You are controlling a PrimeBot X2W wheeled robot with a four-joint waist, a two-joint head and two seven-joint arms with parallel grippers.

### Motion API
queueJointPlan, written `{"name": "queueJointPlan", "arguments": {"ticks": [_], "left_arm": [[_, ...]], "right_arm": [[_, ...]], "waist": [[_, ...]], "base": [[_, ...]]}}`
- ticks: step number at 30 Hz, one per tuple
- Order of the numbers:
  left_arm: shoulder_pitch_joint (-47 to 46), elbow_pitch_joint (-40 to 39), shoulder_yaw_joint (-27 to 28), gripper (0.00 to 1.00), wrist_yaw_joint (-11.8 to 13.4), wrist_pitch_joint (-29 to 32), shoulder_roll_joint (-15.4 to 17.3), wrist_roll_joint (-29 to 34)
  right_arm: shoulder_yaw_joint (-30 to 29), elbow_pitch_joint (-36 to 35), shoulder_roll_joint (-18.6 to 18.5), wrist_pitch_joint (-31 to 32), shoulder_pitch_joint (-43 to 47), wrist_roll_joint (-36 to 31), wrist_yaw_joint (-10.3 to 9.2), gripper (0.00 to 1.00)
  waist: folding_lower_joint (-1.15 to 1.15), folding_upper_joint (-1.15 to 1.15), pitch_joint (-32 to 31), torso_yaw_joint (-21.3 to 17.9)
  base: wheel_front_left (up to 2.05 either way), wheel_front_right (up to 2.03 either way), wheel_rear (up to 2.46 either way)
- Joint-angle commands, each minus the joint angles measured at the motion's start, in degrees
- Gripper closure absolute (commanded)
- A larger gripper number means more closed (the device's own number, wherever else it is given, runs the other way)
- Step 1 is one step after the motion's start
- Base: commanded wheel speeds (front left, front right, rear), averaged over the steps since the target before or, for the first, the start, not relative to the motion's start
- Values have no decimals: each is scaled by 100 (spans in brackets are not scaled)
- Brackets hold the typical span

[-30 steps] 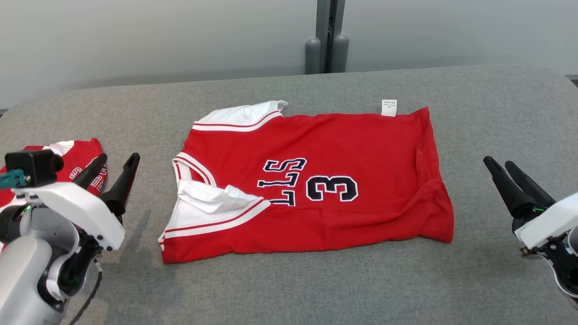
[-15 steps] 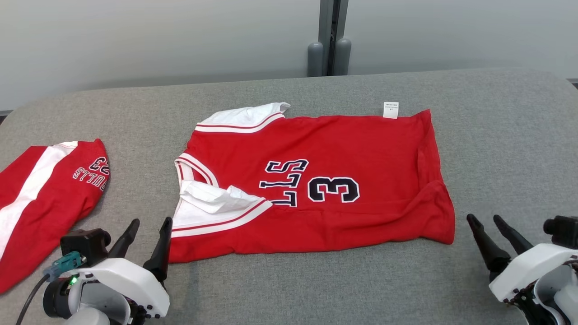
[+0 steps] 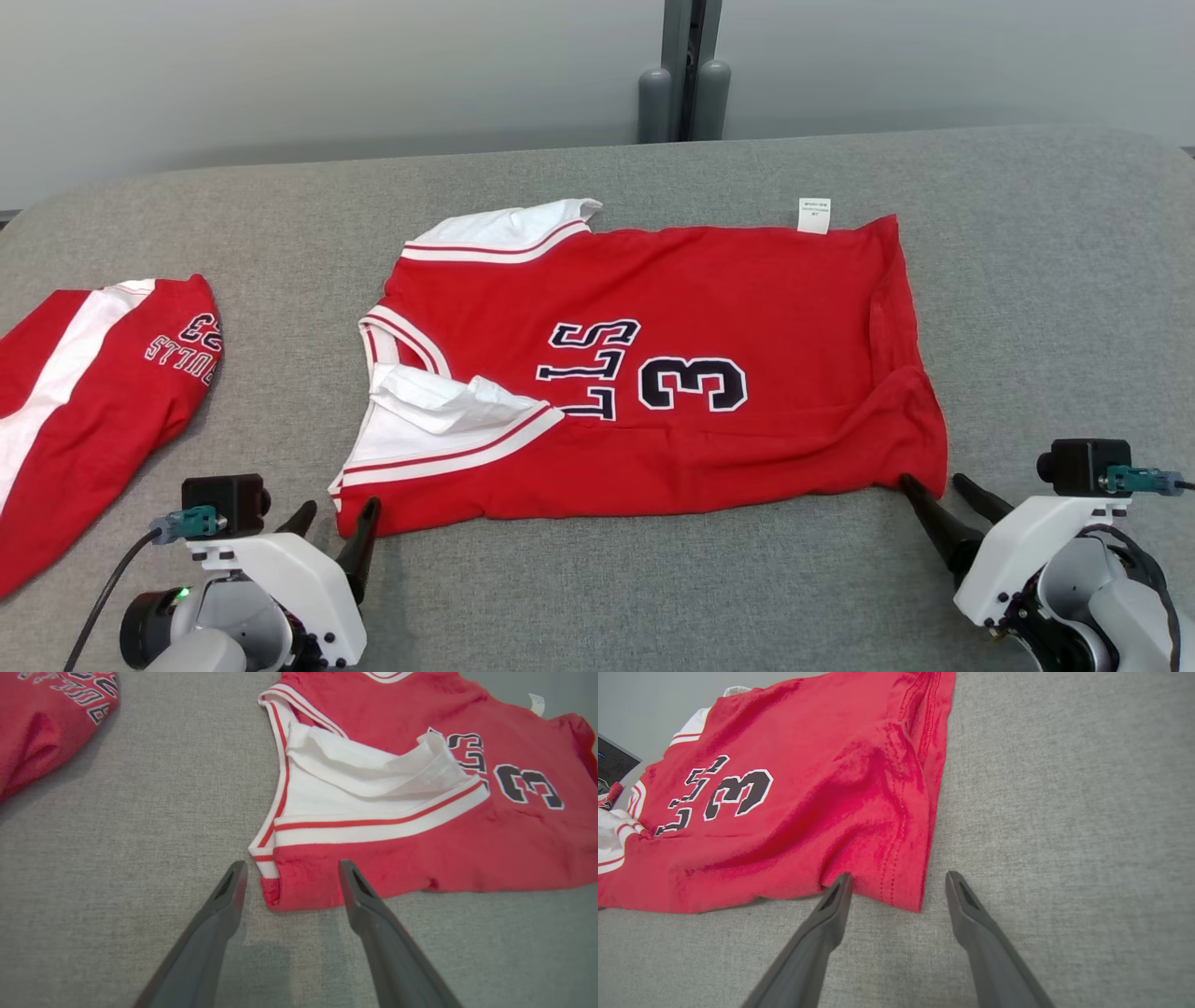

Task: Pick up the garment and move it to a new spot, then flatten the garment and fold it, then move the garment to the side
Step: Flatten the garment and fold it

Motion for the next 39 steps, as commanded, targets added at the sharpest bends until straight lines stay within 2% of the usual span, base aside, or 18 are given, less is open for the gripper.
{"name": "queueJointPlan", "arguments": {"ticks": [1,10,11,12,13,14,15,17,26,33,39], "left_arm": [[-105,84,-29,0,-69,59,-25,-53],[-291,687,-120,0,-381,208,-249,-216],[-298,750,-121,0,-419,201,-271,-227],[-302,803,-131,10,-432,193,-298,-231],[-323,857,-124,31,-464,174,-321,-236],[-349,907,-121,52,-480,153,-334,-238],[-373,953,-125,59,-500,138,-349,-237],[-399,1034,-132,100,-540,119,-384,-243],[-480,1079,-161,100,-651,248,-229,-243],[-127,461,-178,100,-541,504,193,-293],[378,-340,-208,100,-309,735,589,-368]], "right_arm": [[-44,40,38,82,-32,-58,3,0],[-250,61,209,335,25,-296,3,0],[-274,50,222,351,41,-315,3,2],[-298,38,234,367,56,-329,3,25],[-321,24,248,387,67,-352,3,51],[-347,10,260,396,74,-359,3,58],[-379,-2,264,406,84,-374,3,67],[-422,-20,269,428,112,-420,3,100],[-569,-257,176,756,170,-461,3,100],[-602,-828,-219,1339,358,-215,2,100],[-777,-1287,-527,1886,810,40,2,100]], "waist": [[0,0,12,-2],[0,0,53,-33],[0,0,55,-37],[0,0,58,-40],[0,0,58,-42],[0,0,57,-43],[0,0,54,-42],[0,0,43,-36],[0,0,-47,-15],[0,0,-201,10],[0,0,-413,55]], "base": [[0,0,0],[0,0,0],[0,0,0],[0,0,0],[0,0,0],[0,0,0],[0,0,0],[0,0,0],[0,0,0],[0,0,0],[0,0,0]]}}
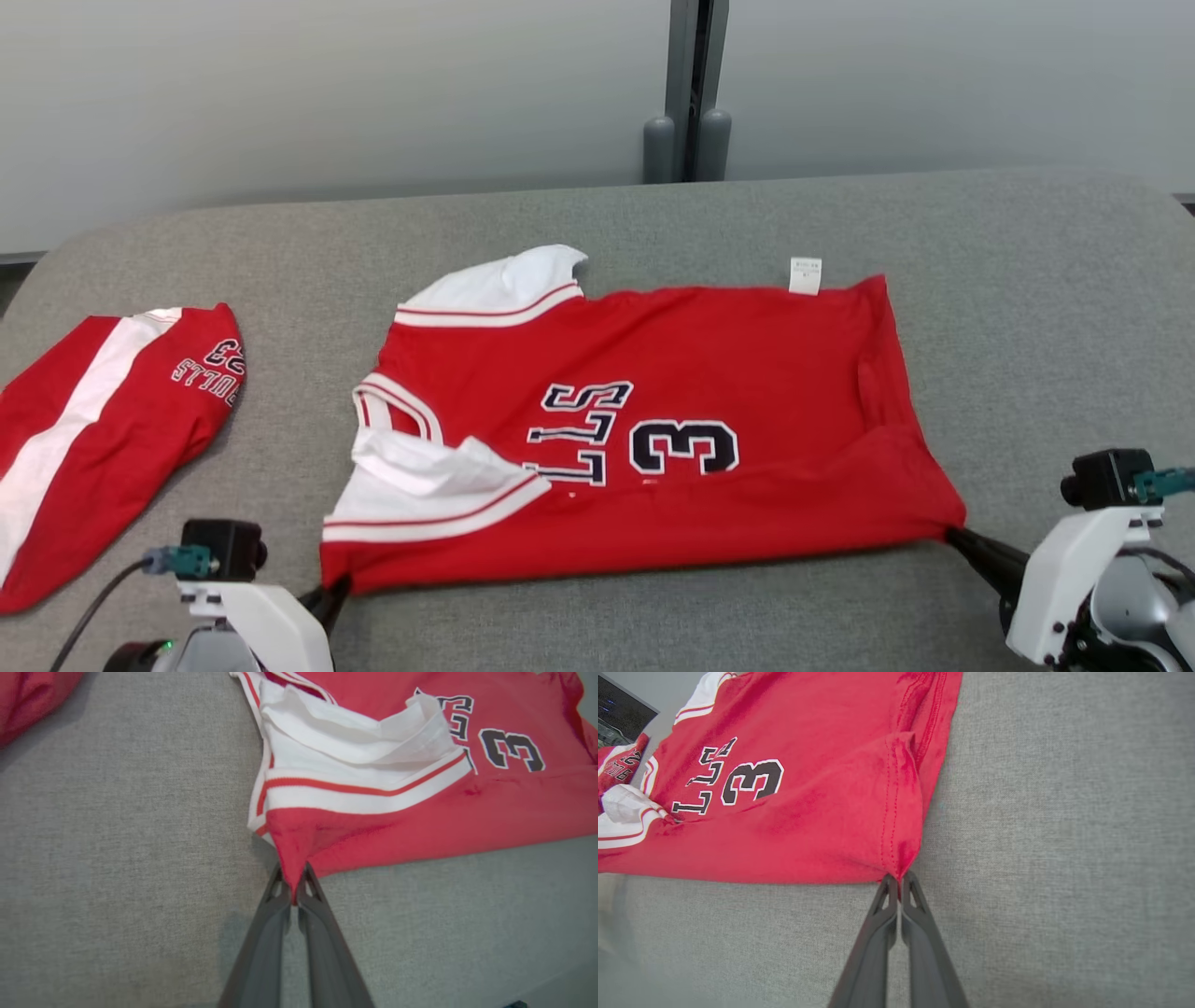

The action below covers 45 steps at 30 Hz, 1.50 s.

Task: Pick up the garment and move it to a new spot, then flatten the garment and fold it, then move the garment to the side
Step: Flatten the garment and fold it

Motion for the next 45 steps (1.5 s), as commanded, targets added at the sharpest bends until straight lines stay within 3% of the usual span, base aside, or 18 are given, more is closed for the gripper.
{"name": "queueJointPlan", "arguments": {"ticks": [1,14,27,28,29,36,40,45], "left_arm": [[202,-236,-18,100,93,68,117,-51],[1306,-1813,-69,100,798,362,663,-287],[1515,-2193,-24,100,1094,535,954,-337],[1514,-2207,-36,69,1109,535,948,-331],[1506,-2219,-46,0,1110,549,941,-323],[1343,-2318,-51,0,1154,602,1010,-209],[1032,-2381,89,0,1204,472,1186,92],[312,-2446,245,0,1091,581,1403,422]], "right_arm": [[-75,-132,-95,160,213,97,1,100],[-943,-1117,-26,1044,1422,125,1,100],[-1768,-1609,347,1778,1871,-429,1,100],[-1815,-1649,380,1812,1889,-479,1,57],[-1858,-1683,427,1856,1901,-528,1,0],[-2131,-1930,683,2082,1951,-810,1,0],[-2384,-2275,750,1845,1698,-778,2,0],[-2535,-2498,675,1543,1205,-972,2,0]], "waist": [[0,0,-95,15],[0,0,-107,17],[0,0,-68,10],[0,0,-69,10],[0,0,-72,8],[0,0,-96,8],[0,0,-48,-14],[0,0,119,-95]], "base": [[0,0,0],[0,0,0],[0,0,0],[0,0,0],[0,0,0],[0,0,0],[0,0,0],[0,0,0]]}}
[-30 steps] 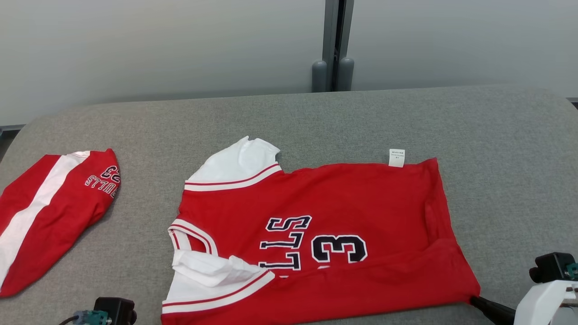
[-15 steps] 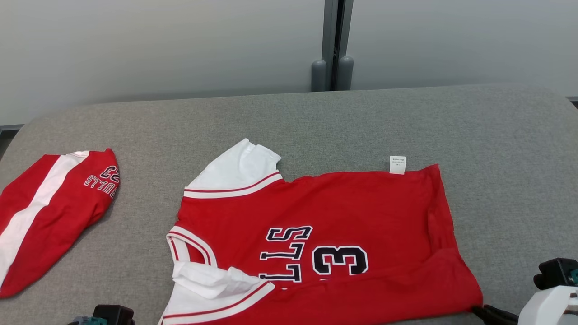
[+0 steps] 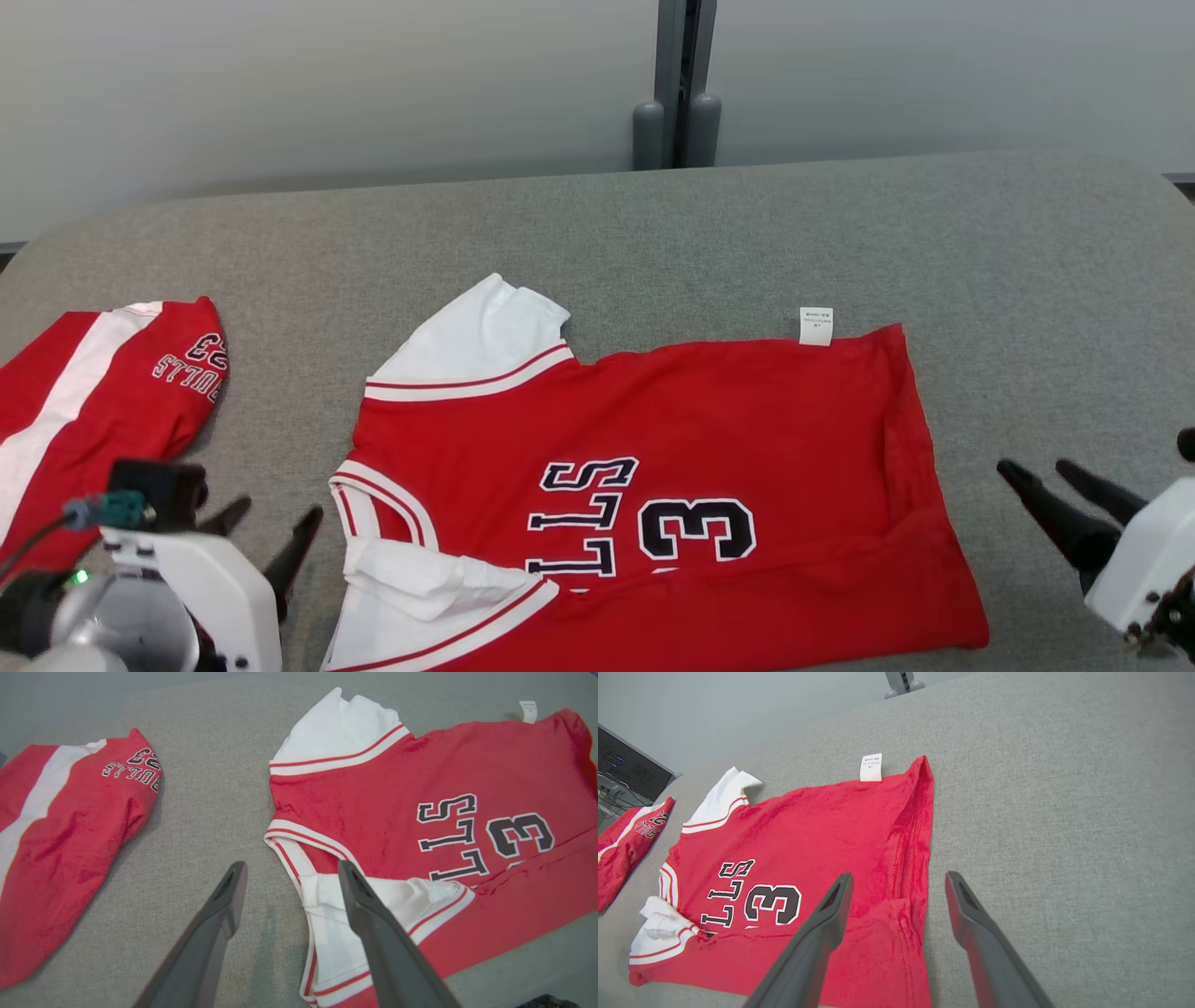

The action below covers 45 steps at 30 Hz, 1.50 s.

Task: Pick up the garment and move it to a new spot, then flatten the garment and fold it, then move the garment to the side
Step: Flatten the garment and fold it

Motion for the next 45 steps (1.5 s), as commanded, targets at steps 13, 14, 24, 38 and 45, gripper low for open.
{"name": "queueJointPlan", "arguments": {"ticks": [13,14,24,38,45], "left_arm": [[-2720,1407,116,0,-1301,565,-644,56],[-2720,1407,116,0,-1301,565,-644,56],[-4268,2902,-92,0,-2263,1140,-1366,-155],[-5289,4553,-364,0,-2874,1859,-1718,-428],[-5333,4740,-570,69,-2939,2296,-1776,-617]], "right_arm": [[607,1578,214,-925,-2330,-377,3,0],[607,1578,214,-925,-2330,-377,3,0],[1204,2689,240,-985,-3632,-211,3,0],[2323,3191,318,-1166,-4312,337,2,3],[2648,3448,255,-1349,-4425,578,2,100]], "waist": [[0,0,1191,-276],[0,0,1191,-276],[0,0,1988,-454],[0,0,2479,-841],[0,0,2484,-823]], "base": [[0,0,0],[0,0,0],[0,0,0],[0,0,0],[0,0,0]]}}
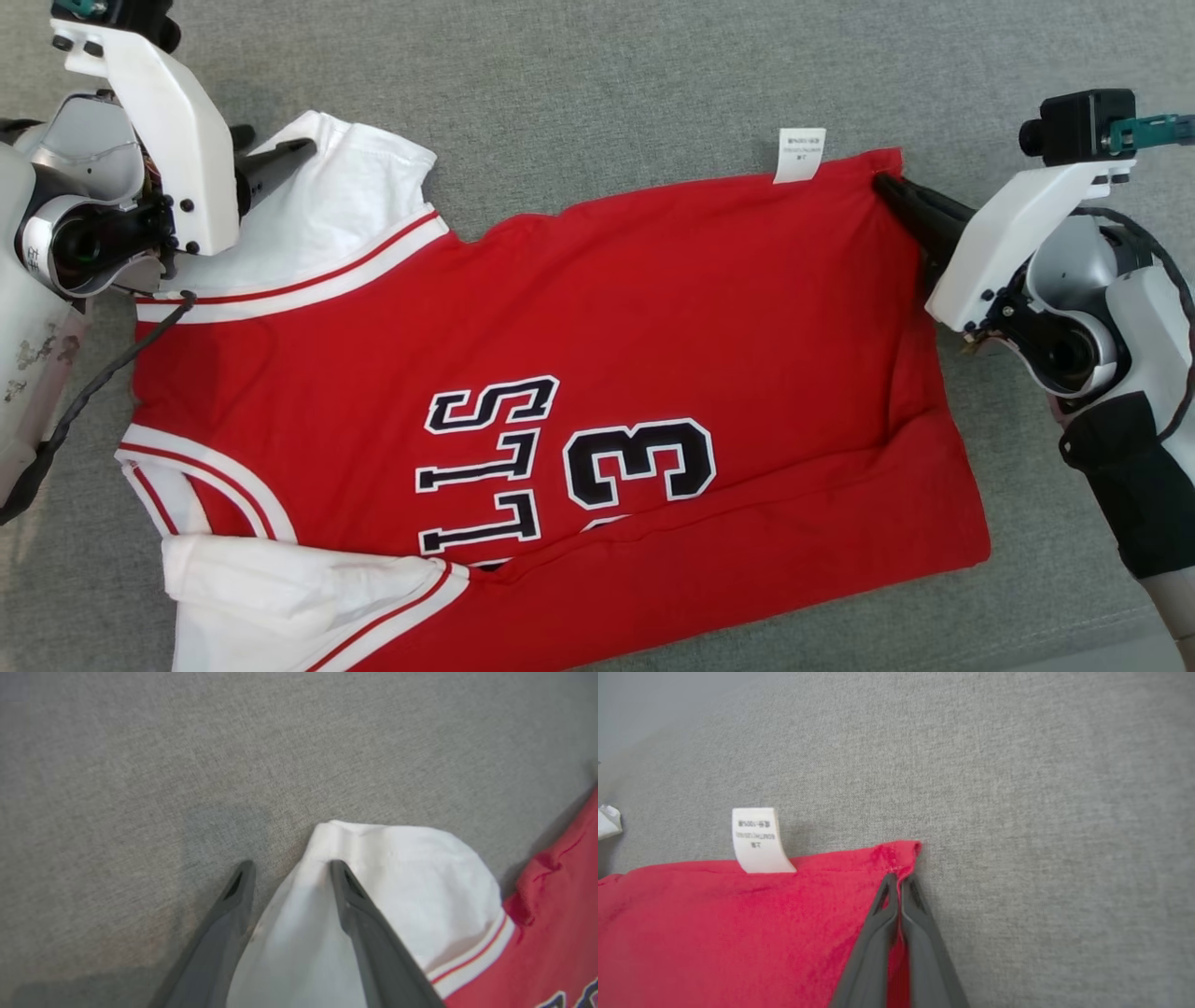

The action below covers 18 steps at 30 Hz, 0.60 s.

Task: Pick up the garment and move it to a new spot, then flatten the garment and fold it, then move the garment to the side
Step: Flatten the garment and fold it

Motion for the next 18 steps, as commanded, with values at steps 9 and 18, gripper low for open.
{"name": "queueJointPlan", "arguments": {"ticks": [9,18], "left_arm": [[-52,-134,-126,100,-43,-186,-6,-126],[72,-198,-239,100,-42,-225,119,-261]], "right_arm": [[355,231,-161,-383,-148,298,1,100],[509,456,-316,-716,-86,466,1,100]], "waist": [[0,0,-191,114],[0,0,-497,206]], "base": [[0,0,0],[0,0,0]]}}
